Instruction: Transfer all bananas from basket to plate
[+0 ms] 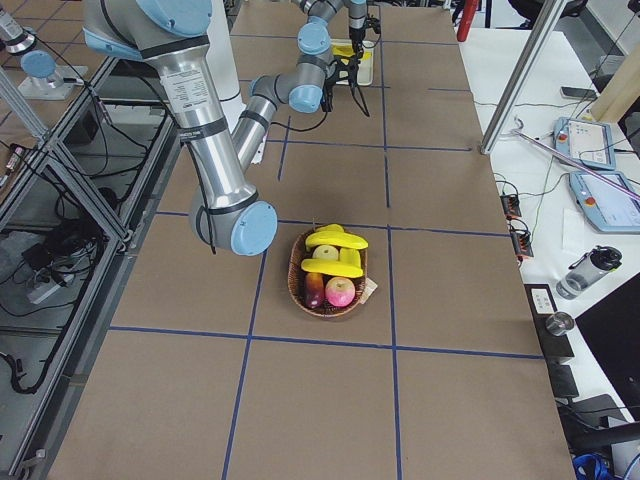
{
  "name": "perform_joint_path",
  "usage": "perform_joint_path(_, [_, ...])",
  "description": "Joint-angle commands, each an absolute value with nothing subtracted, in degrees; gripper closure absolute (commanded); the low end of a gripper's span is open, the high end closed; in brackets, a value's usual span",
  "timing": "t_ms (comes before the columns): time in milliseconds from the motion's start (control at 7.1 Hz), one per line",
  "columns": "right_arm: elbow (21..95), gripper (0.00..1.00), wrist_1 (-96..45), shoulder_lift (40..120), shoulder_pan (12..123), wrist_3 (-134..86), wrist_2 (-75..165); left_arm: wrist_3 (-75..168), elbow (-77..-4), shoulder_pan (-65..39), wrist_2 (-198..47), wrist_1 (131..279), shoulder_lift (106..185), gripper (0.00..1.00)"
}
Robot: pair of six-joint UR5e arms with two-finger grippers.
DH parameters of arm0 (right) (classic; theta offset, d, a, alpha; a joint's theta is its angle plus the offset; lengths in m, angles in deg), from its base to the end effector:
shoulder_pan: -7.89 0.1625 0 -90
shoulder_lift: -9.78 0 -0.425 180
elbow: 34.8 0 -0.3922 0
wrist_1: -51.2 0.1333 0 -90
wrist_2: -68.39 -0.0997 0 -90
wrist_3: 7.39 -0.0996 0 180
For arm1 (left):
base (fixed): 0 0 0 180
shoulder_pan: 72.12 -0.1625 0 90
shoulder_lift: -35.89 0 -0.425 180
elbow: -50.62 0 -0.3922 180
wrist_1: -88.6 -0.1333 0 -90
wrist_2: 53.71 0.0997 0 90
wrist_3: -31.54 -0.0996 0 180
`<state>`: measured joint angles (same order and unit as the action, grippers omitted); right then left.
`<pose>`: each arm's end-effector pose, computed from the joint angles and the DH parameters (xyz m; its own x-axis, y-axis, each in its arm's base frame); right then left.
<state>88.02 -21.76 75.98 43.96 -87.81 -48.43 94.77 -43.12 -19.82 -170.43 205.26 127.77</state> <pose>-0.3526 -0.3662 0.1532 0.2534 0.0009 0.9674 -0.1352 0.9902 0.0345 0.2578 -0.4783 0.5708 0.7138 -0.2656 -0.6480 0.2670 0.9586 -0.0989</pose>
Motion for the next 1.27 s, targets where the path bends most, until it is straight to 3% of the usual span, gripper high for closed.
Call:
perform_joint_path(0, [88.1, 0.0, -21.8, 75.8, 44.4, -87.8, -48.7, 91.6, -42.1, -18.0, -170.5, 205.8, 126.5, 0.83])
perform_joint_path(141, [88.2, 0.0, -21.8, 75.9, 44.5, -87.8, -48.8, 91.7, -42.0, -18.1, -170.3, 206.3, 125.5, 0.01])
perform_joint_path(704, [89.8, 0.0, -22.0, 78.2, 45.9, -87.8, -49.2, 92.3, -43.7, -17.8, -170.8, 209.1, 125.1, 0.0])
perform_joint_path(1127, [93.3, 0.0, -21.9, 93.1, 51.3, -86.8, -49.1, 93.1, -52.9, -17.6, -170.8, 208.1, 125.5, 0.0])
